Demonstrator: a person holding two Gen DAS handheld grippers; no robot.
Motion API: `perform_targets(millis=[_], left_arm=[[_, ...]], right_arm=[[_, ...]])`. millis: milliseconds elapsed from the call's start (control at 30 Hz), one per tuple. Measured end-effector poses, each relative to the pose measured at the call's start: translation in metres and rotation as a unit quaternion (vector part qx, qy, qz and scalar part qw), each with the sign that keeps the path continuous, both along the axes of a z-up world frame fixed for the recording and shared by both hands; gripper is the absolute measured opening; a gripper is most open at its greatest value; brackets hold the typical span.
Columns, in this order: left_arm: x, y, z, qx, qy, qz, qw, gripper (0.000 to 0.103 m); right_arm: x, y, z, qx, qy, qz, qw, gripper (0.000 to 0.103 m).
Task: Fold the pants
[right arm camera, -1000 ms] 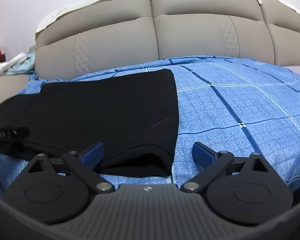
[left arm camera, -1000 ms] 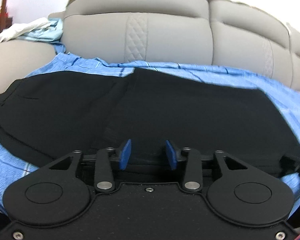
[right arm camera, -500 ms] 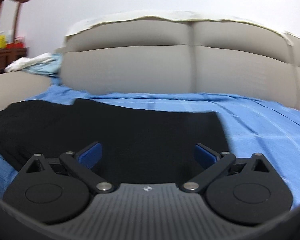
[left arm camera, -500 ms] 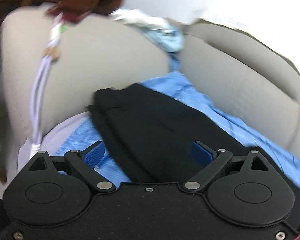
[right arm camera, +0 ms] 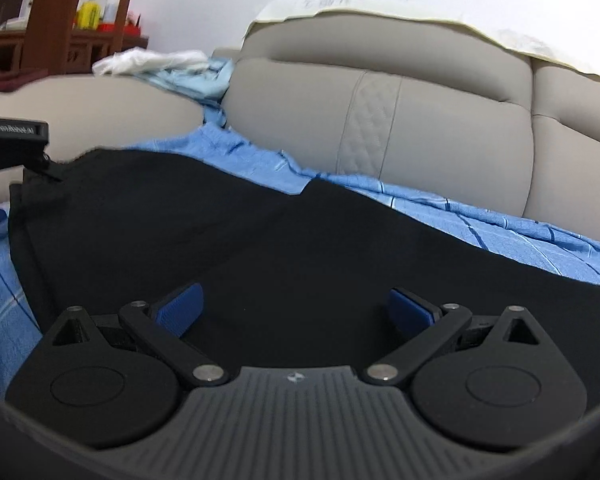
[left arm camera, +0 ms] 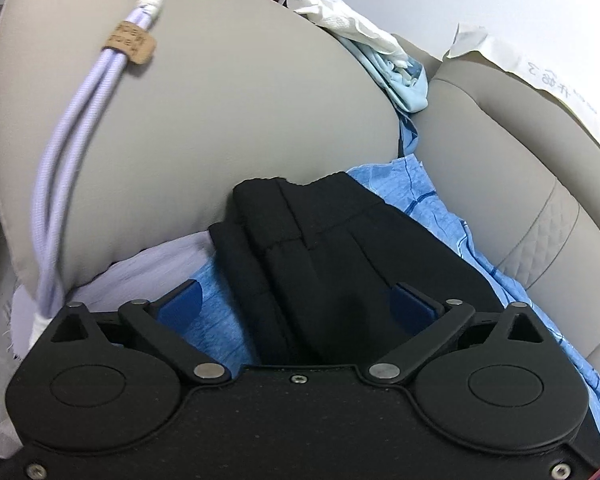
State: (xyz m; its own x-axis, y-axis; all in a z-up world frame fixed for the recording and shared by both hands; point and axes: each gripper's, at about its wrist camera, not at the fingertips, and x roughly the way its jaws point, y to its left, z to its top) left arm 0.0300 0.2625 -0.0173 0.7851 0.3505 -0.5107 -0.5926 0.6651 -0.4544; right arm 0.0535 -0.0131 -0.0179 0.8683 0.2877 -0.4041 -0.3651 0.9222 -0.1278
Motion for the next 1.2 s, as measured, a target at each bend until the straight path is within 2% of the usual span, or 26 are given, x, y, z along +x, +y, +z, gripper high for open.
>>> perform_targets(millis=[200, 433, 667, 967, 1000, 1067, 1133, 1200], left_arm=[[0.014, -0.001, -0.002, 0.01, 0.0, -0.004, 0.9999, 0.102], [0.017, -0.011, -0.005, 0.033, -0.003, 0.007, 0.9994, 0.102], [0.028, -0.024, -0.006, 0.085, 0.038, -0.006, 0.9957, 0.102], [0.028, -0.025, -0.006, 0.088, 0.037, -0.01, 0.9954, 0.101], [0.028, -0.025, -0.006, 0.089, 0.04, -0.008, 0.9952, 0.097], [0.028, -0.027, -0.005, 0.093, 0.043, 0.002, 0.9948, 0.083], [0.026, -0.026, -0.004, 0.092, 0.043, 0.014, 0.9948, 0.064], [0.022, -0.021, -0.003, 0.074, 0.033, 0.021, 0.9965, 0.059]], right_arm=[[0.01, -0.006, 0.0, 0.029, 0.029, 0.006, 0.999, 0.103], [0.008, -0.005, -0.003, 0.032, 0.02, 0.005, 0.999, 0.103], [0.006, -0.008, -0.004, 0.035, 0.017, 0.007, 0.999, 0.103], [0.006, -0.008, -0.004, 0.036, 0.016, 0.007, 0.999, 0.103], [0.006, -0.008, -0.004, 0.036, 0.017, 0.007, 0.999, 0.103], [0.006, -0.008, -0.004, 0.036, 0.016, 0.007, 0.999, 0.103], [0.006, -0.008, -0.004, 0.036, 0.016, 0.007, 0.999, 0.103], [0.006, -0.008, -0.004, 0.036, 0.016, 0.007, 0.999, 0.103]])
